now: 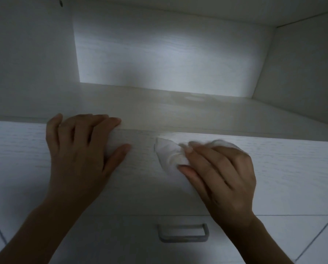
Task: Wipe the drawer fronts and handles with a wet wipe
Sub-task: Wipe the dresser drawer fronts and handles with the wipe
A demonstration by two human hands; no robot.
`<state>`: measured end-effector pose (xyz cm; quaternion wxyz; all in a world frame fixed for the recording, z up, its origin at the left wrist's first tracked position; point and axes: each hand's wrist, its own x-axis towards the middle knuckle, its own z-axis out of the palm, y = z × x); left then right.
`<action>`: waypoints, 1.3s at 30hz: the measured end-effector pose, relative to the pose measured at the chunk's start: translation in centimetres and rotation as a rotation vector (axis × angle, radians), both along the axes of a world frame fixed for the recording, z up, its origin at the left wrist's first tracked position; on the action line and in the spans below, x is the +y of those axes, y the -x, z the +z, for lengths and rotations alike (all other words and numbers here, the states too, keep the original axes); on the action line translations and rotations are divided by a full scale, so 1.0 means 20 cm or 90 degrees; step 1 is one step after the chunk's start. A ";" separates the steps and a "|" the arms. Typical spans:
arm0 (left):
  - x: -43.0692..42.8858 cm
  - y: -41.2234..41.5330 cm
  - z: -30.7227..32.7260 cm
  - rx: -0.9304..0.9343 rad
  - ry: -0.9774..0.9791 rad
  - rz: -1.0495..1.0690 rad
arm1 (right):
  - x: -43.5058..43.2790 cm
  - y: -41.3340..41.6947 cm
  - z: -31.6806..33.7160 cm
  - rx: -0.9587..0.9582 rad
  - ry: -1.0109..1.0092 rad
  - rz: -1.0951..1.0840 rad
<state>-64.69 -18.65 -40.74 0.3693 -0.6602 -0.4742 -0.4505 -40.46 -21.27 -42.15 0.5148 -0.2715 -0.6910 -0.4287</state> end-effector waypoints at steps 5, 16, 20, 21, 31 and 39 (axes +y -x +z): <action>0.00 0.01 0.00 -0.006 0.031 -0.001 | 0.02 0.13 0.04 -0.025 0.022 0.018; -0.01 0.01 0.01 -0.009 0.071 -0.012 | 0.03 0.15 0.01 0.024 0.021 0.002; -0.01 0.01 0.01 -0.006 0.082 -0.011 | -0.01 0.13 0.00 0.038 0.055 0.000; -0.02 0.01 0.01 -0.004 0.082 -0.011 | -0.03 0.09 -0.01 0.055 0.049 -0.019; -0.03 0.02 0.01 -0.008 0.122 -0.026 | -0.04 0.09 -0.09 0.271 0.126 0.012; -0.04 0.01 0.02 -0.026 0.128 -0.056 | -0.02 0.12 -0.13 0.351 0.148 0.067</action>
